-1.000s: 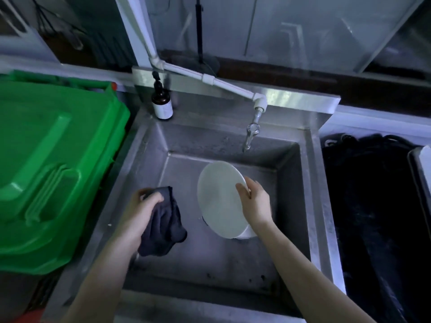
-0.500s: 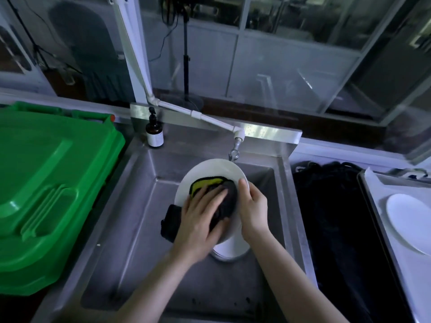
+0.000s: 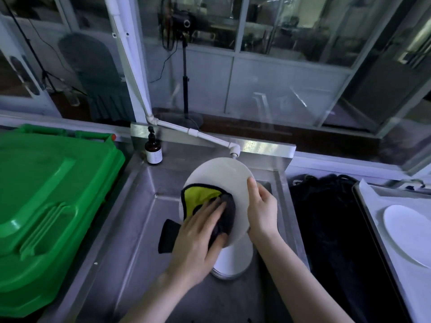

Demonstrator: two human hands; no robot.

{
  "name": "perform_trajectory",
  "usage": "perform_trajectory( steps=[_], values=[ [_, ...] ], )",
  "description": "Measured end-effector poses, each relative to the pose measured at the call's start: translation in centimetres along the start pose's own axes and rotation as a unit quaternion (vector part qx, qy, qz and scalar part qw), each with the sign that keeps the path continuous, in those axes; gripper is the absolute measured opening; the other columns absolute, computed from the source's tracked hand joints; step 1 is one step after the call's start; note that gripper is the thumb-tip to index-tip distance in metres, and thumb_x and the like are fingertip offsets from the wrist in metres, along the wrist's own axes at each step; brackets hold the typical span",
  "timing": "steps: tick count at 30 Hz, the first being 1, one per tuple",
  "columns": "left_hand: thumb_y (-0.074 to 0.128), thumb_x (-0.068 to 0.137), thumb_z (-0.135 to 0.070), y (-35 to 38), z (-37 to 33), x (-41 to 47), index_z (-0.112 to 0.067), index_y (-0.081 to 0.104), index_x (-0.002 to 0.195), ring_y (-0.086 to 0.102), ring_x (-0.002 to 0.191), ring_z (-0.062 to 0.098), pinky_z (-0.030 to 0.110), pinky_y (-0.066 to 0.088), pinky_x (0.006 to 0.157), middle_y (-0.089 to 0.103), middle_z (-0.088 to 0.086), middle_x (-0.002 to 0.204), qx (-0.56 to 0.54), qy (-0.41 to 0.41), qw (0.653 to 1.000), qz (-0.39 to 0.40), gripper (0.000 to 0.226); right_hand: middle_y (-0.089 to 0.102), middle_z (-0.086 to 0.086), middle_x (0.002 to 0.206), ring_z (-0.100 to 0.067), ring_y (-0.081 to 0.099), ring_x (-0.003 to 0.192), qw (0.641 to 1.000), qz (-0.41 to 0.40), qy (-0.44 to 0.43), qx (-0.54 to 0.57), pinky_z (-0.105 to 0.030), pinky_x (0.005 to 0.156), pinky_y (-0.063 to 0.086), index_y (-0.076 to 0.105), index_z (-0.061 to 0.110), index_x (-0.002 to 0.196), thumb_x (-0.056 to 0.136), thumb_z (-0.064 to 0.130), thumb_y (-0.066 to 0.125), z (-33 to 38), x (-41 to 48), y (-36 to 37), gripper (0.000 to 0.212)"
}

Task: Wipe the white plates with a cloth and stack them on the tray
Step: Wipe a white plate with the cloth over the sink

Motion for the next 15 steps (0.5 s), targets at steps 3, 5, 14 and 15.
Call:
perform_trajectory(
  steps=[3, 5, 14, 15],
  values=[
    [0.045, 0.098, -0.030, 0.6, -3.1, 1.0, -0.019, 0.034, 0.152, 0.026, 0.148, 0.014, 0.041, 0.030, 0.116, 0.033, -0.007, 0.159, -0.007, 0.033, 0.999, -0.009, 0.057, 0.071, 0.003, 0.074, -0.009, 0.064, 0.074, 0.999, 0.034, -0.006, 0.006, -0.031, 0.072, 0.053, 0.074, 0.021, 0.083, 0.102, 0.040, 0.051, 0.0, -0.4, 0.6, 0.036],
    [0.044, 0.098, -0.030, -0.4, -2.9, 3.4, -0.017, 0.038, 0.151, 0.031, 0.146, 0.018, 0.046, 0.032, 0.114, 0.039, -0.002, 0.155, 0.004, 0.009, 1.000, -0.028, 0.055, 0.075, -0.001, 0.077, -0.009, 0.067, 0.075, 0.999, 0.041, 0.011, 0.025, -0.029, 0.071, 0.054, 0.076, 0.024, 0.079, 0.102, 0.042, 0.052, -0.8, -1.2, 0.8, 0.037],
    [0.051, 0.095, -0.026, -3.1, 1.9, 2.6, -0.013, 0.044, 0.146, 0.042, 0.139, 0.023, 0.044, 0.040, 0.109, 0.040, -0.001, 0.153, 0.038, -0.037, 0.998, -0.041, 0.053, 0.047, -0.003, 0.064, -0.014, 0.040, 0.064, 0.998, -0.046, -0.022, 0.048, -0.032, 0.065, 0.032, 0.052, 0.000, 0.071, 0.097, 0.044, 0.055, 2.5, 0.0, -2.7, 0.051],
    [0.048, 0.094, -0.027, -2.4, 0.9, 1.4, -0.015, 0.043, 0.147, 0.040, 0.140, 0.018, 0.041, 0.039, 0.110, 0.036, -0.005, 0.154, 0.022, -0.025, 0.999, -0.039, 0.054, 0.049, 0.000, 0.063, -0.013, 0.041, 0.063, 0.998, -0.049, -0.029, 0.037, -0.031, 0.064, 0.033, 0.056, 0.004, 0.070, 0.098, 0.043, 0.054, 2.8, 0.2, -2.9, 0.048]
  ],
)
Point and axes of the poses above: each hand's wrist, its own x-axis towards the middle knuckle, its own y-axis out of the palm, z = x × y, the point moved 10 cm from there along x, towards the middle knuckle
